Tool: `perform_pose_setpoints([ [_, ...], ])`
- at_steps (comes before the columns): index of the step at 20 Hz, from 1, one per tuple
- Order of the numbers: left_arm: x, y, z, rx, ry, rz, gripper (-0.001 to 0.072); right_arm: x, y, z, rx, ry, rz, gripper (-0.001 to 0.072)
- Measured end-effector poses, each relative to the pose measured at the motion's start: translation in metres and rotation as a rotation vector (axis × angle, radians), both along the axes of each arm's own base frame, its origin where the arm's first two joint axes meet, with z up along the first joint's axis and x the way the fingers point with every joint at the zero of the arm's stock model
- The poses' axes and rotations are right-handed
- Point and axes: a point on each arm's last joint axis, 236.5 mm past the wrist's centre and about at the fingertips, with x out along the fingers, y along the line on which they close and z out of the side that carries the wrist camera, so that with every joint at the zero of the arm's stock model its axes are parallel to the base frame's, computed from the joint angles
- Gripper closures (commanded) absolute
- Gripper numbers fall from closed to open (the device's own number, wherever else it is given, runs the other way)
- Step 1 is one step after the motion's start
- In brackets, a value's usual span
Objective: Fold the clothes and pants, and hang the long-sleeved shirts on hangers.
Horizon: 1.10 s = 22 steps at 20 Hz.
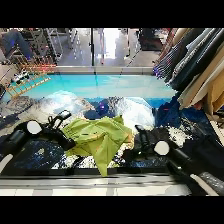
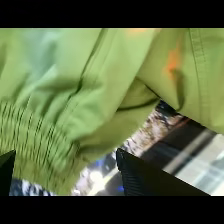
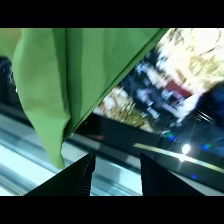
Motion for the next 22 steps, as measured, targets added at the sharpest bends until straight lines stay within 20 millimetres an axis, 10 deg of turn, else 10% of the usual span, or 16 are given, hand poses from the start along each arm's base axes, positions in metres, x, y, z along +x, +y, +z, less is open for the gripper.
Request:
perform_pose_setpoints([
  [5, 0.006, 0.000, -0.015, 0.053, -0.021, -0.039, 0.0140, -0.008, 0.048, -0.030, 0.080, 0.084, 0.043, 0.0342],
  [6, 0.006, 0.001, -0.018, 0.059, -0.017, -0.044, 0.0303, -0.003, 0.056, -0.033, 0.094, 0.080, 0.060, 0.0342],
  [7, 0.006, 0.001, -0.021, 0.063, -0.014, -0.045, 0.0667, 0.003, 0.064, -0.036, 0.104, 0.072, 0.070, 0.0343],
  [11, 0.009, 0.002, -0.024, 0.074, -0.015, -0.050, 0.0689, 0.015, 0.081, -0.049, 0.106, 0.072, 0.142, 0.0329],
  [22, 0.030, 0.000, 0.003, 0.040, -0.076, -0.024, 0.0689, -0.026, 0.127, -0.046, 0.160, 0.034, 0.418, 0.0311],
])
